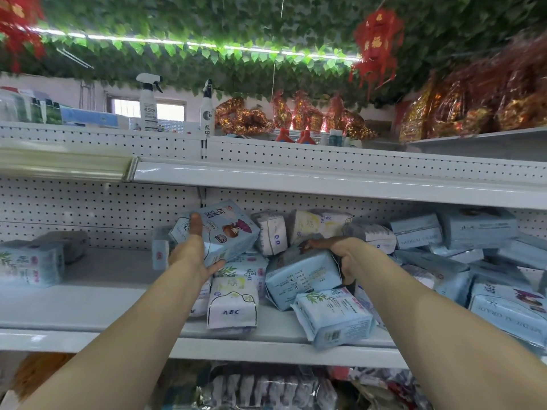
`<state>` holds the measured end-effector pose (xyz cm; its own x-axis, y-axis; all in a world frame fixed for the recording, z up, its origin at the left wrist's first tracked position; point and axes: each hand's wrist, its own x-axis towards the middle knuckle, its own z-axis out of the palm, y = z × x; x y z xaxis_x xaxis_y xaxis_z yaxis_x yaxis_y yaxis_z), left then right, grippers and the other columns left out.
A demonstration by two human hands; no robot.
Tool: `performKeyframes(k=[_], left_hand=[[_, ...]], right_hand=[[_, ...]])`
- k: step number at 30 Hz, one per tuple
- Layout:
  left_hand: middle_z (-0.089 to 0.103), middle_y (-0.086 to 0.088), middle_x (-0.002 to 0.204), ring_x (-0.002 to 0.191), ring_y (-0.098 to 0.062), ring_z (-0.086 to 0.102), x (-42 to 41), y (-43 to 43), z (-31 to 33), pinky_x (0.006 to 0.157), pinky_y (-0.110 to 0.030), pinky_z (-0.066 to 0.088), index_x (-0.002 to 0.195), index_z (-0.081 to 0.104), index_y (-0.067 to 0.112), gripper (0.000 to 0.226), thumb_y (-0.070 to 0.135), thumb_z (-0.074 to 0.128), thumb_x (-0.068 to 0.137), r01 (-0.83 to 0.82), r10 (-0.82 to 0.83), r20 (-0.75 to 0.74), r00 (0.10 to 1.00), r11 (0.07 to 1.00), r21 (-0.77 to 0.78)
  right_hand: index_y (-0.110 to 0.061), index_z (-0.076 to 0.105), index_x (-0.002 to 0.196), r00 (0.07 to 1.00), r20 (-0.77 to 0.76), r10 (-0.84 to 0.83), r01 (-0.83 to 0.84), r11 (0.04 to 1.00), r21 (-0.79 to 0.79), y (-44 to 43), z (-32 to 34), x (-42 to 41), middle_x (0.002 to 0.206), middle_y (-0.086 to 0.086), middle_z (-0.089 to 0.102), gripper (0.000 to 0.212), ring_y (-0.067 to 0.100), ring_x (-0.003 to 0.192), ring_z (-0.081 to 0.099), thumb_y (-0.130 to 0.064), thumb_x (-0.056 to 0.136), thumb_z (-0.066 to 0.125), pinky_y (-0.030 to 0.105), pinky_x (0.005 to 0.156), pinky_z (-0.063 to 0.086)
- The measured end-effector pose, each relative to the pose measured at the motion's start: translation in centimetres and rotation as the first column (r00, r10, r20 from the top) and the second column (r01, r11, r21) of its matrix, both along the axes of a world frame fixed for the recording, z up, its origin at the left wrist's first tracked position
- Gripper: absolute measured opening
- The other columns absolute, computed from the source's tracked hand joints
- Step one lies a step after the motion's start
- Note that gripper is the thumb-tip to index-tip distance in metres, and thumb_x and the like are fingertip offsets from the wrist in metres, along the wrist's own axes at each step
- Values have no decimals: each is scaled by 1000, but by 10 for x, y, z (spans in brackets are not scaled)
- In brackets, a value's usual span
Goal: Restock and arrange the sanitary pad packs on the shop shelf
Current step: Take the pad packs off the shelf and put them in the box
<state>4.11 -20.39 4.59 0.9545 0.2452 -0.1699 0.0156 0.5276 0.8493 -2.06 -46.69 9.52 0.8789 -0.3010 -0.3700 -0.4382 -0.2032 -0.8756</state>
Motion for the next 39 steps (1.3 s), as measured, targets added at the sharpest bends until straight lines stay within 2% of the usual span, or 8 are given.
performKeyframes(k=[8,11,15,20,23,27,33,39], left_hand=[[57,-10,120,97,-34,66,-4,1,4,54,-41,60,117,54,19,77,79,63,70,17,-17,-7,1000,1000,8],[57,-9,118,92,-31,65,-4,0,5,63,-43,61,117,53,18,74,77,62,74,33,-33,0,999,999,-4],[54,-9,123,101,-34,63,-6,1,7,79,-49,61,116,52,20,67,74,62,78,39,-39,-22,999,999,-14],[57,-8,130,103,-35,65,-10,8,13,65,-45,62,123,53,21,78,79,62,73,70,-72,-53,996,997,-43],[57,-8,130,104,-37,64,-11,12,19,50,-42,60,129,53,22,83,81,62,70,77,-81,-66,995,995,-66],[60,-7,120,98,-35,66,-17,12,27,47,-41,59,124,55,24,80,84,58,71,86,-88,-64,994,996,-35],[71,-12,103,93,-33,69,-46,-9,33,80,-51,59,105,60,20,77,89,48,73,119,-118,-86,989,993,17],[74,-11,99,84,-31,70,-95,-58,40,55,-47,54,115,64,22,83,91,43,74,157,-154,-105,982,987,21]], right_hand=[[-5,64,104,997,79,-16,12,998,57,-2,11,-2,106,18,72,43,36,108,68,-35,81,84,57,101,50],[-3,69,107,992,110,-60,45,990,131,-5,13,-5,103,17,75,40,36,106,70,-29,80,85,59,97,52],[-3,67,91,985,114,-127,100,971,219,-7,14,-11,71,15,75,33,35,93,72,-24,77,87,60,90,55],[-3,62,94,972,140,-190,146,949,279,-4,18,-23,68,15,74,30,36,87,72,-16,78,84,64,87,54],[-4,63,100,967,154,-204,143,932,333,-3,20,-31,94,16,76,41,40,95,71,-6,64,84,67,88,53],[-8,58,103,956,173,-236,160,917,365,-7,19,-42,104,17,67,26,42,96,65,-8,84,77,66,87,53],[-10,56,119,962,184,-202,94,876,472,-25,12,-66,117,20,67,41,42,99,68,-12,84,77,65,75,56],[-5,60,107,952,221,-211,63,844,532,-63,8,-114,111,21,68,29,39,104,67,-18,88,77,60,100,49]])
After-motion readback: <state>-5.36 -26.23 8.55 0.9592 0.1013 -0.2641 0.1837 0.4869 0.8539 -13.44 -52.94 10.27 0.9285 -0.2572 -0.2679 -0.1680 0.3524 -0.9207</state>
